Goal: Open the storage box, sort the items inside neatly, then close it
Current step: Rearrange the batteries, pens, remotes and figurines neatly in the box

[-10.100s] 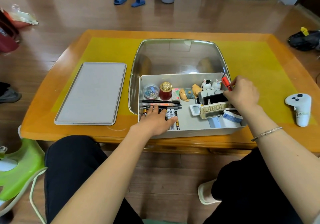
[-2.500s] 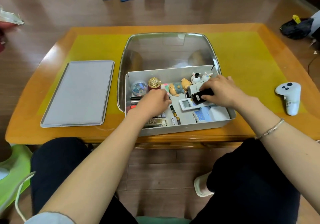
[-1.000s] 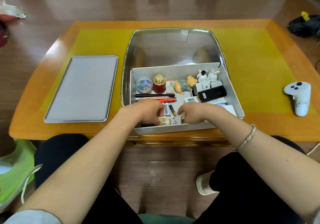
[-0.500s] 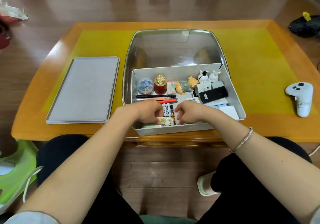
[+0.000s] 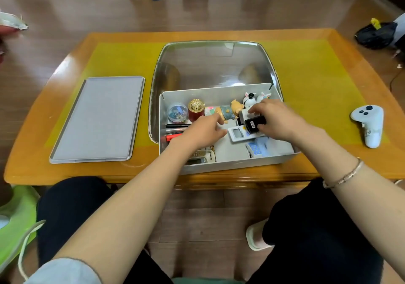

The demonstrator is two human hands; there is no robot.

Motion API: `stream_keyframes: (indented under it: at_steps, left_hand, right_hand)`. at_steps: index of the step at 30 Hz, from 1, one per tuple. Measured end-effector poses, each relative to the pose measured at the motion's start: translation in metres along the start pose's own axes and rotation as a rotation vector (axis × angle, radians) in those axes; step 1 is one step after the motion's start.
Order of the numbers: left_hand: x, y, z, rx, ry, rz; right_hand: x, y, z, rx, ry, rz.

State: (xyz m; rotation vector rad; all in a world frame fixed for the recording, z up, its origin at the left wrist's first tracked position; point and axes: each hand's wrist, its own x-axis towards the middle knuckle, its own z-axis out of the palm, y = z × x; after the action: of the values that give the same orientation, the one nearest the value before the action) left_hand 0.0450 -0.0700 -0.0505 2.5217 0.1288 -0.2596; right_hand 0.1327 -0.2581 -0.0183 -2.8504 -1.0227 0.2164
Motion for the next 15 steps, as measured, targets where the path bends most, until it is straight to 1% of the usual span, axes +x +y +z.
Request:
stream_keyframes:
  at_steps: [2, 4, 7, 12, 15]
  left_hand:
    - [0.009, 0.011, 0.008, -0.001, -0.049, -0.043]
    - [0.016, 0.019, 0.015, -0.031, -0.08, -0.075]
    - [0.021, 0.026, 0.022, -0.123, -0.075, -0.125]
    - [0.022, 0.026, 0.027, -0.198, -0.07, -0.216]
    - [0.022, 0.025, 0.028, -0.204, -0.08, -0.247]
  right_hand:
    - [0.001, 0.015, 0.0, -0.144, -0.047, 0.027]
    - [0.002, 0.019, 0.004, -0.205, -0.084, 0.002]
    - [0.007, 0.023, 0.009, -0.283, -0.103, -0.036]
    - [0.018, 0.025, 0.005, -0.369, -0.101, -0.056]
    - [0.022, 0.027, 0.002, -0.361, -0.142, -0.052]
